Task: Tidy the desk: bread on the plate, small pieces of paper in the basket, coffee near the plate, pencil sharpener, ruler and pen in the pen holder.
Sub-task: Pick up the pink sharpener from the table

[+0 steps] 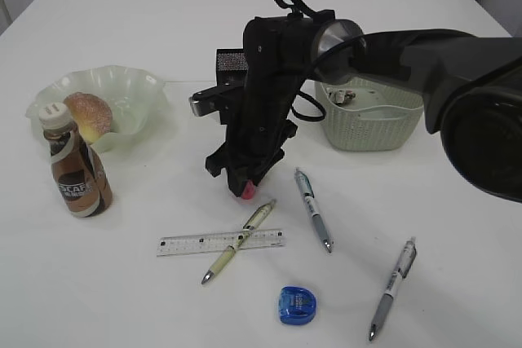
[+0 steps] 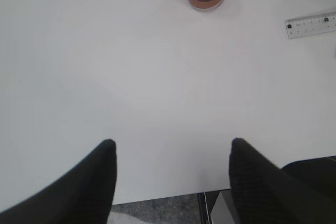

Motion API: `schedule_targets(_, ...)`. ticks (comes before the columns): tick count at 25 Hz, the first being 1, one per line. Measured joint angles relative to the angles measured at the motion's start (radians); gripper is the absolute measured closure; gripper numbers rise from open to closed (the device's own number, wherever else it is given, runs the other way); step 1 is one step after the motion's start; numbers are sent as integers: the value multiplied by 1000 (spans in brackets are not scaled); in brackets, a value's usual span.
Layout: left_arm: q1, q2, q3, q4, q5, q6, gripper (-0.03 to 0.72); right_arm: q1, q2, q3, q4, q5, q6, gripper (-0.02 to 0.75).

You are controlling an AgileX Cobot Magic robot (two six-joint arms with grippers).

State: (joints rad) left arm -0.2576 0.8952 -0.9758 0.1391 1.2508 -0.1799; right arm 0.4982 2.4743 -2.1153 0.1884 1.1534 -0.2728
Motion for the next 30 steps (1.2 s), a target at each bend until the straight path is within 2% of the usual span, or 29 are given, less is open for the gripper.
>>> schedule_targets(3, 0, 0, 0, 0, 0, 0, 200, 0, 0, 0, -8, -9, 31, 544)
schedule_targets(5, 0, 0, 0, 0, 0, 0, 201, 0, 0, -2, -9, -11, 38, 586)
schedule_targets(10, 0, -2, 0, 0, 0, 0, 201, 0, 2, -23, 9, 27, 81, 593)
schedule_targets(14, 0, -2, 0, 0, 0, 0, 201, 0, 2, -104, 82, 65, 132, 593)
schedule_targets(19, 0, -2, 0, 0, 0, 0, 201, 0, -9, -196, 101, 67, 186, 593)
schedule_targets(22, 0, -2, 0, 0, 0, 0, 201, 0, -37, -197, 74, 75, 207, 593)
schedule_targets(27, 0, -2, 0, 0, 0, 0, 201, 0, -89, -197, -71, 82, 308, 593)
schedule_targets(30, 0, -2, 0, 0, 0, 0, 201, 0, -118, -197, -116, 86, 344, 593)
